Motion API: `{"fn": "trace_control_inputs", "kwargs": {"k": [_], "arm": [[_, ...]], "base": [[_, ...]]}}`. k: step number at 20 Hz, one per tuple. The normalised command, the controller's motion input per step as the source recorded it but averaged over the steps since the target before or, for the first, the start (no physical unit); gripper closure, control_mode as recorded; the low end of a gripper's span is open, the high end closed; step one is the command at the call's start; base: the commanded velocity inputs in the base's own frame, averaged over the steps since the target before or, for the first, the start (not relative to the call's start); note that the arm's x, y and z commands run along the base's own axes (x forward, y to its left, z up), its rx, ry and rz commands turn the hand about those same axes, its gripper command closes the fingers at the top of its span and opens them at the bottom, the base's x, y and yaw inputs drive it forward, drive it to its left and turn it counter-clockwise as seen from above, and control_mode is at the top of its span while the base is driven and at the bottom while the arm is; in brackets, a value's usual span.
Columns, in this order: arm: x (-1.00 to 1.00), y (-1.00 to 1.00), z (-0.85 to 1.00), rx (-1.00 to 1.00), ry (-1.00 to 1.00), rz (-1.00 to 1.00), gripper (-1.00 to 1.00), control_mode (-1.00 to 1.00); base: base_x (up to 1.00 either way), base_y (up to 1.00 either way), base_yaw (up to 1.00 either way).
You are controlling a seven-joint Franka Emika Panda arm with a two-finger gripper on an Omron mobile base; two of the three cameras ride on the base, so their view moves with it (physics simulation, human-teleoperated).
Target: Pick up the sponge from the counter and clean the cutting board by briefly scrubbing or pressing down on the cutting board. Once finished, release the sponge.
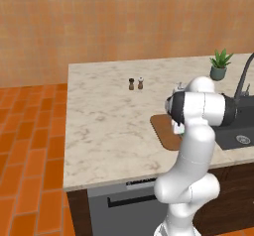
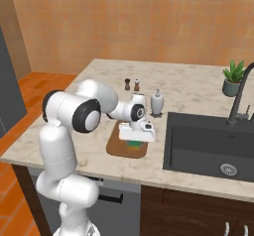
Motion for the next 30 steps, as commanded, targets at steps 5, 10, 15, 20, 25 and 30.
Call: {"fn": "trace_control_inputs", "kwargs": {"k": [5,10,15,20,25,30], "arm": [[0.13,-0.22,-0.41,0.10,-0.36,0.00,1.00,-1.00],[0.55,0.00,-0.04,0.05,-0.31,0.01,1.00,-1.00],[0.85,0.00,-0.11,0.00,-0.03,0.02,1.00,-1.00],[0.81,0.00,-0.08,0.00,-0.13,0.00,1.00,-1.00],[0.76,0.07,-0.36,0.00,-0.17,0.00,1.00,-1.00],[0.69,0.21,-0.44,0.00,-0.06,0.01,1.00,-1.00]], "base": [[0.00,0.00,0.00],[0.00,0.00,0.00],[0.00,0.00,0.00],[0.00,0.00,0.00],[0.00,0.00,0.00],[0.00,0.00,0.00]]}}
